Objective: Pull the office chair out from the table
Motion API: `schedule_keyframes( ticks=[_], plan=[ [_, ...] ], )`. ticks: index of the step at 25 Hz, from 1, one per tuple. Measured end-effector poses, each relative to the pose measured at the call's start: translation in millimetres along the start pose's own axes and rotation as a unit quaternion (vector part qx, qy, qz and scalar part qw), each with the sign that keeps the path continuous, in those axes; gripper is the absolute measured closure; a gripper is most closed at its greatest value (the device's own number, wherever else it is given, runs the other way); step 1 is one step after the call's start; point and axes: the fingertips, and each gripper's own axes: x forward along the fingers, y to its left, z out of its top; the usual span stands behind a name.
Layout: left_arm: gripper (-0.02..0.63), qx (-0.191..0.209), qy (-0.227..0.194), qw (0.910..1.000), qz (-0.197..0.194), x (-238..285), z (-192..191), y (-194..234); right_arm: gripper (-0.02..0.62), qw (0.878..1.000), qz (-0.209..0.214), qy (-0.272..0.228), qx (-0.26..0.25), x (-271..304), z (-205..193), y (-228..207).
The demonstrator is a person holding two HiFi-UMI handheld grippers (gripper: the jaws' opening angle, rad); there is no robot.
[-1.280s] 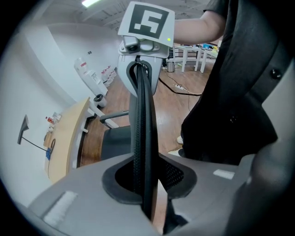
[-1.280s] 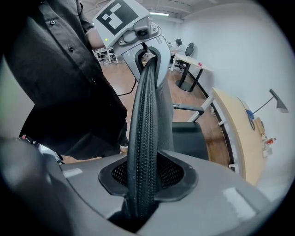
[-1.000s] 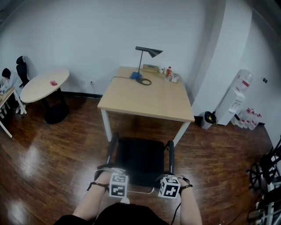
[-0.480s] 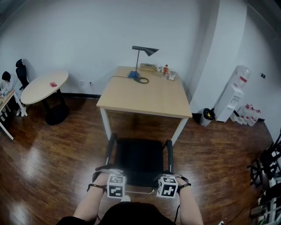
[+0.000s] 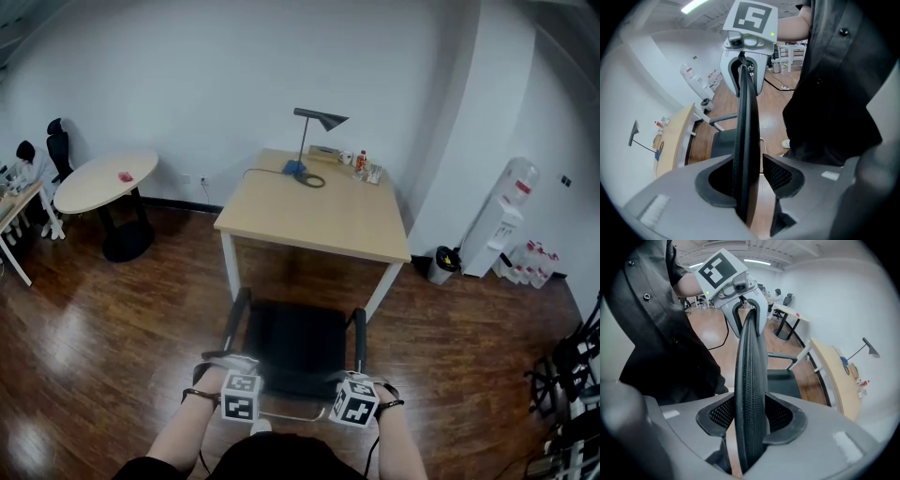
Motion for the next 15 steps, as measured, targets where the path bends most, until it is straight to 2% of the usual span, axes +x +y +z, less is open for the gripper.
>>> schedule_keyframes(
  ticks=[3, 5, 8, 13, 15],
  plan=[
    [0.431, -0.014, -0.039, 0.9983, 0.04, -21.4, 20.5, 6.3, 0.403, 0.999, -0.037, -0.018, -0.016, -22.0, 2.1, 0.8],
    [0.431, -0.033, -0.062, 0.9945, 0.078, -34.6, 30.4, 13.7, 0.41, 0.997, -0.06, -0.055, -0.012, -38.2, 7.7, 0.0],
    [0.419, -0.07, -0.071, 0.9855, 0.138, -44.1, 33.7, 20.5, 0.43, 0.988, -0.103, -0.115, 0.008, -58.3, 11.7, -5.4],
    [0.433, -0.153, -0.112, 0.9605, 0.204, -62.1, 45.9, 11.3, 0.488, 0.967, -0.192, -0.163, 0.039, -72.4, 2.0, -5.4],
    [0.45, -0.182, -0.133, 0.9442, 0.241, -68.6, 48.0, 8.8, 0.506, 0.957, -0.223, -0.178, 0.057, -78.8, -3.5, -2.6]
  ],
)
